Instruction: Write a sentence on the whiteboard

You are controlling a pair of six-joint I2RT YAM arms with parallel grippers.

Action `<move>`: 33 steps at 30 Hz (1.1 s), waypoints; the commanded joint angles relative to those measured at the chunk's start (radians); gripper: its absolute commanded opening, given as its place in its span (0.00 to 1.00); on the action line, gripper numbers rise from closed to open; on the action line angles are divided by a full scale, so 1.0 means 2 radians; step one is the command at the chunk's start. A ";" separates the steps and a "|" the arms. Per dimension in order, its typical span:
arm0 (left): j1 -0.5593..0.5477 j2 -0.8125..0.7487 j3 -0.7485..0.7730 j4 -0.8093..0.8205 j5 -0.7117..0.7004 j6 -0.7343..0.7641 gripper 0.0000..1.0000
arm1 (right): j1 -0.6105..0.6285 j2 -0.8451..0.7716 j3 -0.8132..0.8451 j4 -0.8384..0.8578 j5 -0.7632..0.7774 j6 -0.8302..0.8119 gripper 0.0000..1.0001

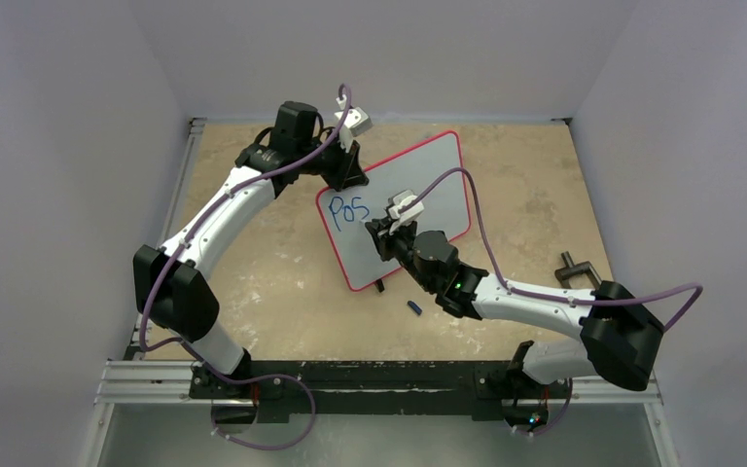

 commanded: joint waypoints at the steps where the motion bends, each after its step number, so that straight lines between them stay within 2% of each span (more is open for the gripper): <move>1: -0.012 0.013 -0.006 -0.059 -0.055 0.047 0.00 | -0.005 0.009 0.009 -0.028 -0.017 -0.002 0.00; 11: -0.012 0.013 -0.006 -0.060 -0.055 0.047 0.00 | -0.005 -0.022 0.026 -0.016 -0.012 -0.005 0.00; 19: -0.013 0.013 -0.005 -0.059 -0.055 0.047 0.00 | -0.006 -0.055 0.019 0.031 -0.020 -0.012 0.00; 33: -0.013 0.012 -0.005 -0.060 -0.054 0.047 0.00 | -0.007 -0.069 0.003 0.046 0.038 -0.037 0.00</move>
